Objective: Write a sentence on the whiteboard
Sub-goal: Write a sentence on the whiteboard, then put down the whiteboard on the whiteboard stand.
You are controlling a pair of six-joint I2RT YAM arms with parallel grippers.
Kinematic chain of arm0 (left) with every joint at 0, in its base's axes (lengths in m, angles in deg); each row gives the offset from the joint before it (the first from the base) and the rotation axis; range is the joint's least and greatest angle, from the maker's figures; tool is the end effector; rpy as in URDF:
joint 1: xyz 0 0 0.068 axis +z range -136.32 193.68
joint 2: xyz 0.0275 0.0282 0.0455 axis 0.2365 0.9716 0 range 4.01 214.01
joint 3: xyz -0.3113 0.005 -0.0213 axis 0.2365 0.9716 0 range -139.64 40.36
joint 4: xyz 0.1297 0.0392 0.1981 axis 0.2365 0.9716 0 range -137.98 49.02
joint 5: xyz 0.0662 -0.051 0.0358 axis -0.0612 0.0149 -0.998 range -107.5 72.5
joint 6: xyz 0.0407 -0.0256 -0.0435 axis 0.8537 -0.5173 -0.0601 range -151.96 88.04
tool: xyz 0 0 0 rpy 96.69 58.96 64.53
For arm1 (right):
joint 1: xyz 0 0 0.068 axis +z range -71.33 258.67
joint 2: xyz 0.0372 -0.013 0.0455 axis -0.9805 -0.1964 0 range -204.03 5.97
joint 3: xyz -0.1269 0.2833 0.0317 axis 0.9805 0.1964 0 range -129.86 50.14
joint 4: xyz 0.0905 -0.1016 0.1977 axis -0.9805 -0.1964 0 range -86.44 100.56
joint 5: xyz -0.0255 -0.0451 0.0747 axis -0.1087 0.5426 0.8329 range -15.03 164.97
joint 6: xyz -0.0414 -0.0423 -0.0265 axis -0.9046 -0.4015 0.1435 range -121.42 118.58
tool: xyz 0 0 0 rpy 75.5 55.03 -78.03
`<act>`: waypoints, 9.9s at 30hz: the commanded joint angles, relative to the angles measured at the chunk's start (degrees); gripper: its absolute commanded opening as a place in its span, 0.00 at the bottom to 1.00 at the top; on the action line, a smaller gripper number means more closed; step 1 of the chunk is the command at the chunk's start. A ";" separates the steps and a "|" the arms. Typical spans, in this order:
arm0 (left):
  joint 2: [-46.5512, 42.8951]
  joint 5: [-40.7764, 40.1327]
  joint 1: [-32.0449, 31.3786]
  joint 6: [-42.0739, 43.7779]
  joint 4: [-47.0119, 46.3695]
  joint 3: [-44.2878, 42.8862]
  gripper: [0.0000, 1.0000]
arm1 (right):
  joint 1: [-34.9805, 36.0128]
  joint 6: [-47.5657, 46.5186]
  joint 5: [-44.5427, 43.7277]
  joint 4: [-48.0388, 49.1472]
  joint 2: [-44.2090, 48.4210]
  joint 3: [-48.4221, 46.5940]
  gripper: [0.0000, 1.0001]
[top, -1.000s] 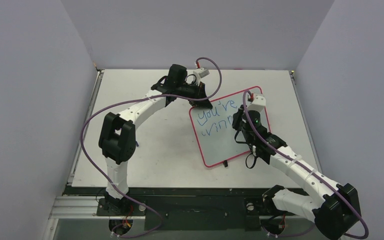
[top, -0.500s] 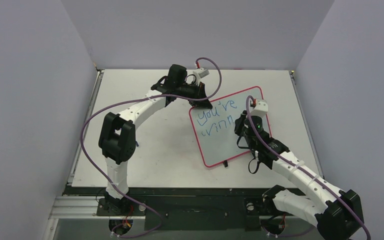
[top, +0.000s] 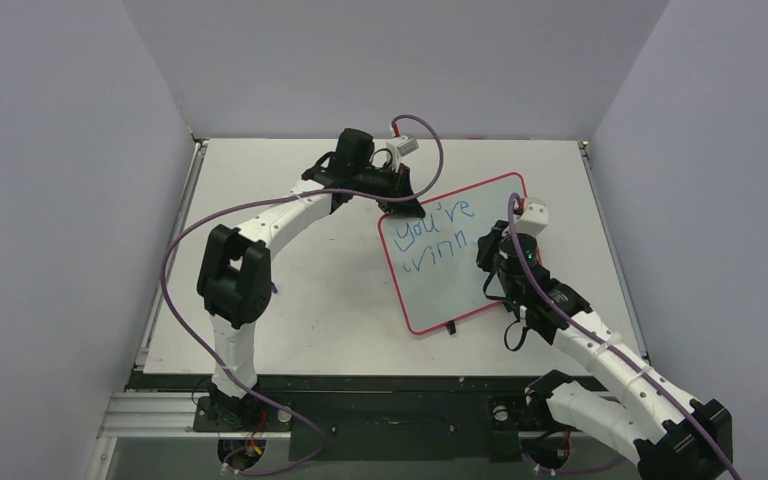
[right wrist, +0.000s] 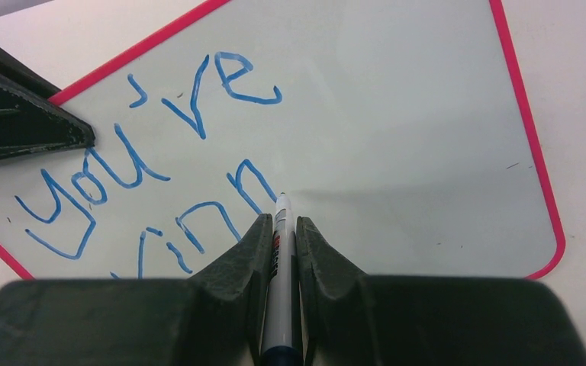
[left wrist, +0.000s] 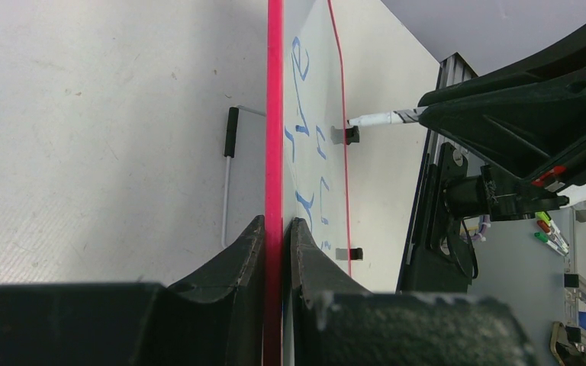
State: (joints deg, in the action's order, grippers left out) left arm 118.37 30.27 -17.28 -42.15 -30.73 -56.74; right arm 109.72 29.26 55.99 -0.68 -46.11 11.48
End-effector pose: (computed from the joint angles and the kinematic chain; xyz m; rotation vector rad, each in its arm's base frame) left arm 0.3789 -0.2710 0.3210 0.8915 2.0510 -1.3055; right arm 0.1572 0.0755 0.3096 0.2062 1.9844 0.3678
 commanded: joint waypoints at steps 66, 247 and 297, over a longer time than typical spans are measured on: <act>0.31 -0.52 -0.94 5.41 1.64 0.95 0.00 | -5.80 1.35 9.46 9.35 -8.50 -2.93 0.00; 1.56 -2.52 -1.12 8.45 5.46 0.42 0.00 | -13.38 -1.69 4.84 0.47 12.03 -2.81 0.00; 2.56 -5.65 -2.30 14.73 7.30 2.26 0.53 | -13.43 -1.72 4.71 -3.97 18.01 0.54 0.00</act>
State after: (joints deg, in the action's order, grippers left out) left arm 120.21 25.09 -18.55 -29.39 -26.42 -53.61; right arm 96.63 27.75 61.89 -5.88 -28.16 11.55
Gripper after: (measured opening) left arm 0.510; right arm 0.102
